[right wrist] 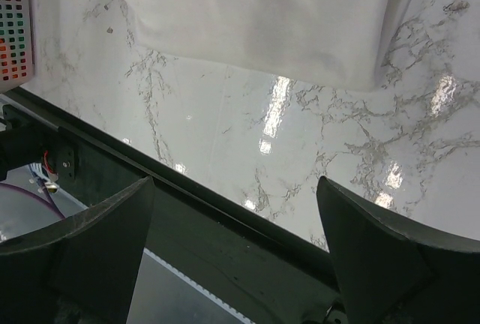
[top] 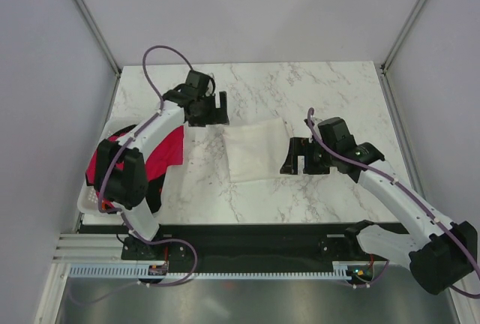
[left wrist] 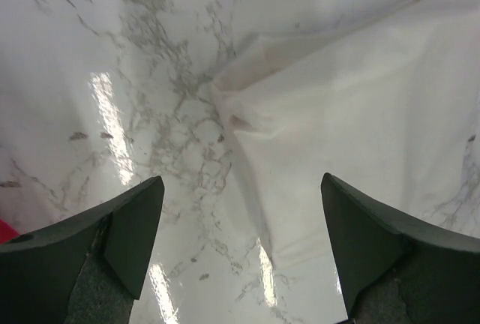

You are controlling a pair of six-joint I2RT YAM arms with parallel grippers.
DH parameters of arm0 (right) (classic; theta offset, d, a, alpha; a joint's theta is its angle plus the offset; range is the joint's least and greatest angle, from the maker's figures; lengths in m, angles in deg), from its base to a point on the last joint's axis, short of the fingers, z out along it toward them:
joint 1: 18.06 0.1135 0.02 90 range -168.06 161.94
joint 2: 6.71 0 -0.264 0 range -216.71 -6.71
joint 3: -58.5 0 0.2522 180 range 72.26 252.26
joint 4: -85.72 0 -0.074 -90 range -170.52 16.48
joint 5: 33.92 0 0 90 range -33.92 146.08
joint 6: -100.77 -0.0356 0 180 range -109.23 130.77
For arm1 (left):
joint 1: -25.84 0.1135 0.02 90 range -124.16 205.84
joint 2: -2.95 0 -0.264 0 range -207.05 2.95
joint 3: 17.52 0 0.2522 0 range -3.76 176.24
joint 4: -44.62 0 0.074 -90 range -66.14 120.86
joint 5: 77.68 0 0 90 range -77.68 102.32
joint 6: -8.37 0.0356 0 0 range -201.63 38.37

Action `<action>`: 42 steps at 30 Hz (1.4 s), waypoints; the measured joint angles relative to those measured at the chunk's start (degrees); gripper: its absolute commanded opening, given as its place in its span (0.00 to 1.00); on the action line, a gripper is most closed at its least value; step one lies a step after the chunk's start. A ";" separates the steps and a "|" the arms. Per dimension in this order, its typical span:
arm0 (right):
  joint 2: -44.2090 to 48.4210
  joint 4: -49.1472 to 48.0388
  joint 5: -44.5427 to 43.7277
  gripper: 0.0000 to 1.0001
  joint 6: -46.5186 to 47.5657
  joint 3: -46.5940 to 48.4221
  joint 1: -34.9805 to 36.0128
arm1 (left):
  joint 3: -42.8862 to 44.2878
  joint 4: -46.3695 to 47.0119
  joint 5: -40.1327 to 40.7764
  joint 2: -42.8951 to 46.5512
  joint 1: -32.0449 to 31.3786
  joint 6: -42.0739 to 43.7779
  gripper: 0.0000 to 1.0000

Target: Fold and stack the t-shirts

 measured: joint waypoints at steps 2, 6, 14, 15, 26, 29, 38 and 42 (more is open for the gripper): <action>1.05 0.57 -0.04 0.97 0.15 0.00 0.00 | -3.56 0.87 -1.64 -0.39 -2.05 0.00 0.91; 4.26 2.03 -0.26 0.97 0.22 -0.50 0.00 | -5.99 2.99 -2.95 -3.65 -2.54 -0.02 0.90; 7.19 3.23 -0.31 0.97 0.31 -3.96 0.00 | -4.90 8.09 -7.43 -14.93 -2.95 -0.48 0.29; 7.28 3.34 -0.35 0.97 0.37 -4.42 0.00 | -3.72 8.94 -8.13 -15.61 -2.89 -0.57 0.18; 7.56 4.35 -0.94 0.98 1.05 -5.73 0.02 | 32.17 -2.95 8.98 -34.97 -1.53 5.14 0.02; 7.37 4.46 -0.96 0.98 1.18 -5.73 0.02 | 43.25 -5.75 16.00 -39.85 1.62 8.83 0.02; 2.03 4.57 0.31 0.98 1.77 -5.79 0.02 | 58.49 -3.26 33.59 -46.58 16.92 17.73 1.00; -0.81 4.52 1.05 0.98 2.29 -5.79 0.02 | 59.12 -1.81 35.85 -46.47 22.29 17.66 1.00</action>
